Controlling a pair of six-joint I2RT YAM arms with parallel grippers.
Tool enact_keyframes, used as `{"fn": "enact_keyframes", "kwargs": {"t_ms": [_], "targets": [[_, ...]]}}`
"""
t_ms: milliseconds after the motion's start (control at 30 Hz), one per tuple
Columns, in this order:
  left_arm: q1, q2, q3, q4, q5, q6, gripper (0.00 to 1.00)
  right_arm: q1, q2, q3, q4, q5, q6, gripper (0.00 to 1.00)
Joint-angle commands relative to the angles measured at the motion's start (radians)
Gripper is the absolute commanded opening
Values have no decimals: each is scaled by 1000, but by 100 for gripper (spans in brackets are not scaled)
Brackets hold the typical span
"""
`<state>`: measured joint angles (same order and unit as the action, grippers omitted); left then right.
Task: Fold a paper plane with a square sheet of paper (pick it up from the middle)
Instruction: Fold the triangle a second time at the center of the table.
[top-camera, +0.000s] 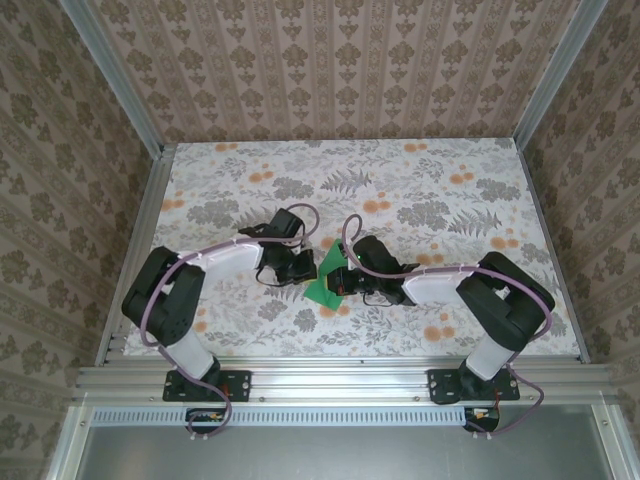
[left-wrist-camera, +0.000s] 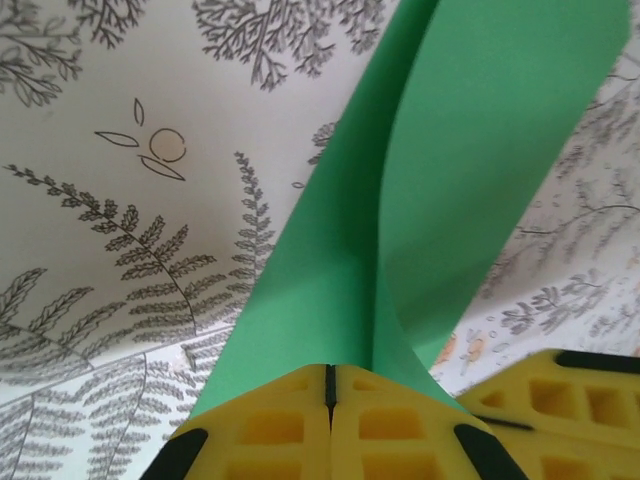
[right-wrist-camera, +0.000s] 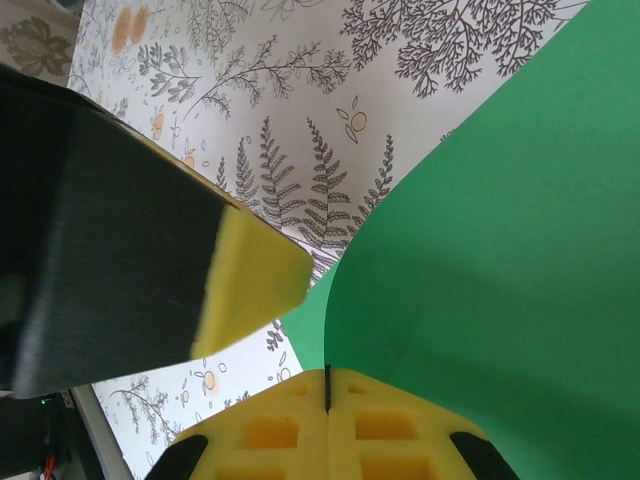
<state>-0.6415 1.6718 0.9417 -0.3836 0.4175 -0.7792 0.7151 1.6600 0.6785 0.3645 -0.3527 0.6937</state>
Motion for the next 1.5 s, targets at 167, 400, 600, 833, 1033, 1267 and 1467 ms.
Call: {"fn": "enact_keyframes", "kwargs": {"t_ms": [167, 400, 600, 833, 1033, 1267, 1467], "targets": [[-24, 66, -2, 14, -21, 2, 4, -33, 27, -13, 32, -56, -2, 1], [-30, 96, -11, -1, -52, 22, 3, -68, 43, -8, 21, -117, -34, 1], [-35, 114, -15, -9, -71, 34, 3, -111, 61, 11, -18, -179, -107, 1], [-41, 126, -9, -30, -91, 53, 3, -145, 70, 68, -136, -221, -232, 2], [-44, 137, -5, -35, -96, 60, 3, -171, 91, 99, -170, -249, -308, 3], [-47, 140, 6, -45, -99, 65, 3, -184, 106, 98, -137, -251, -348, 3], [-50, 144, 16, -52, -100, 68, 3, -182, 101, 60, -68, -257, -360, 4]]}}
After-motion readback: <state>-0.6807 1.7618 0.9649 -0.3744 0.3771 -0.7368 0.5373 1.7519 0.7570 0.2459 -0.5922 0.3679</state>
